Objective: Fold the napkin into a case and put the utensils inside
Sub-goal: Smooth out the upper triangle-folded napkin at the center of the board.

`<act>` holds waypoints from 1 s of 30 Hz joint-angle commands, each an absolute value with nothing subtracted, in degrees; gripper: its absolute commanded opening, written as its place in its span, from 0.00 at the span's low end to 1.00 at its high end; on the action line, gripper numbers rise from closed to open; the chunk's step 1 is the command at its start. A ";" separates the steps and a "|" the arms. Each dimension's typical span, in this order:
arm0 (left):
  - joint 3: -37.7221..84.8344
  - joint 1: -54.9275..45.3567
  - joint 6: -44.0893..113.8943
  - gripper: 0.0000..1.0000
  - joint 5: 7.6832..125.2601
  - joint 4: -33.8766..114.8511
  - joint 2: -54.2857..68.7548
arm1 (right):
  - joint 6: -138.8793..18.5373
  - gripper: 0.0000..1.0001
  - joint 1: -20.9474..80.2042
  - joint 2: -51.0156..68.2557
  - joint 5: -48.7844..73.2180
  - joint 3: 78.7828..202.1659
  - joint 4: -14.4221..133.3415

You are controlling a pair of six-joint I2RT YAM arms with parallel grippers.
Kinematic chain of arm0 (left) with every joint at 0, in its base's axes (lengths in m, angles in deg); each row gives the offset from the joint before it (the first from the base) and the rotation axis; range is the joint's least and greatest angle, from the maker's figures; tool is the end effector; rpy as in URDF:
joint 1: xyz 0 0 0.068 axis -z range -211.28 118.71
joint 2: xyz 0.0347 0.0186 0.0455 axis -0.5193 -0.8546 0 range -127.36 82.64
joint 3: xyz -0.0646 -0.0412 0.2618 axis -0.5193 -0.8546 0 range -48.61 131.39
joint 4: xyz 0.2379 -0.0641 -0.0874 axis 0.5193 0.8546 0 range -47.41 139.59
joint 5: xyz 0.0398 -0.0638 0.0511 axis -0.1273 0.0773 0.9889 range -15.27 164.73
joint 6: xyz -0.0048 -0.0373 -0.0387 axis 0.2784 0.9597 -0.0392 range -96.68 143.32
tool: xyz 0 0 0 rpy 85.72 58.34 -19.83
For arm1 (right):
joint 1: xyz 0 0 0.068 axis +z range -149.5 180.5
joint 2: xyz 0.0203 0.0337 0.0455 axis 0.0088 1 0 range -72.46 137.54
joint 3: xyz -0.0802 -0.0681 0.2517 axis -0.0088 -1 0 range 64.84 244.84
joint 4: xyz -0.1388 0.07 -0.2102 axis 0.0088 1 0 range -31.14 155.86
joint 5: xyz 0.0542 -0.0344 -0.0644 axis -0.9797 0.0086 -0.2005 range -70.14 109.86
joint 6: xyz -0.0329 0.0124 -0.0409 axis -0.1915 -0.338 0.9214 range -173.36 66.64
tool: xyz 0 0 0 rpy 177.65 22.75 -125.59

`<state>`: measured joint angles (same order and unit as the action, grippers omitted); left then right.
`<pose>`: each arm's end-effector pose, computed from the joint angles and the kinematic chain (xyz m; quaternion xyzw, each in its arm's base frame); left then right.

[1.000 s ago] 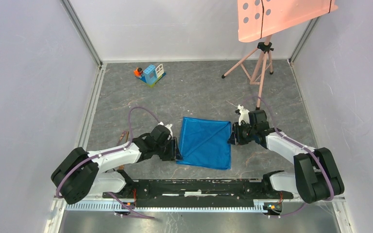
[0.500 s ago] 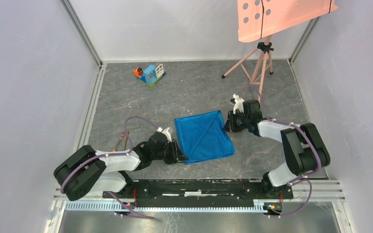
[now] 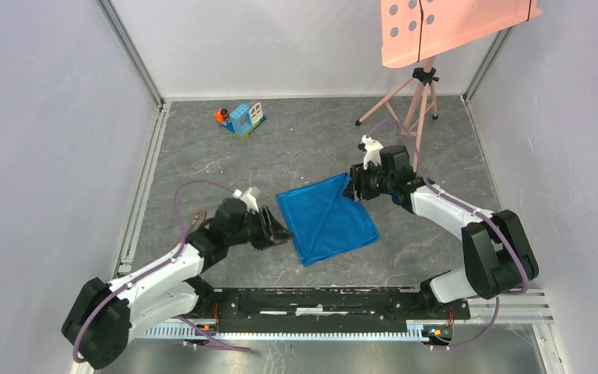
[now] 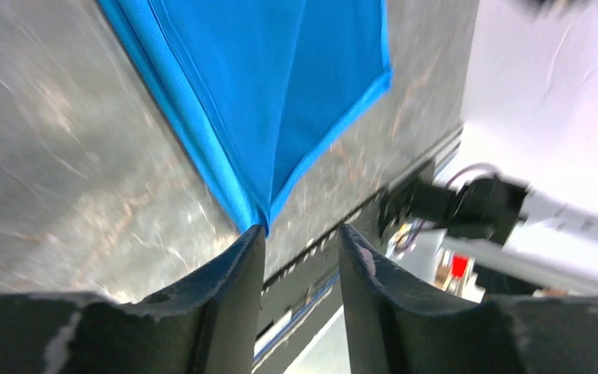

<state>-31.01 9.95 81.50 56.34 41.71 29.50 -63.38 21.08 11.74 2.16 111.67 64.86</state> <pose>0.1314 -0.1301 0.1698 -0.0554 0.8756 -0.4413 0.1886 0.2797 0.1165 0.2009 -0.1441 0.8979 0.2395 0.3400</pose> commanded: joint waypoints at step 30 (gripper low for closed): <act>-6.84 -9.66 68.50 0.08 56.39 31.78 -18.74 | -84.61 0.18 43.57 27.07 -19.48 94.60 31.80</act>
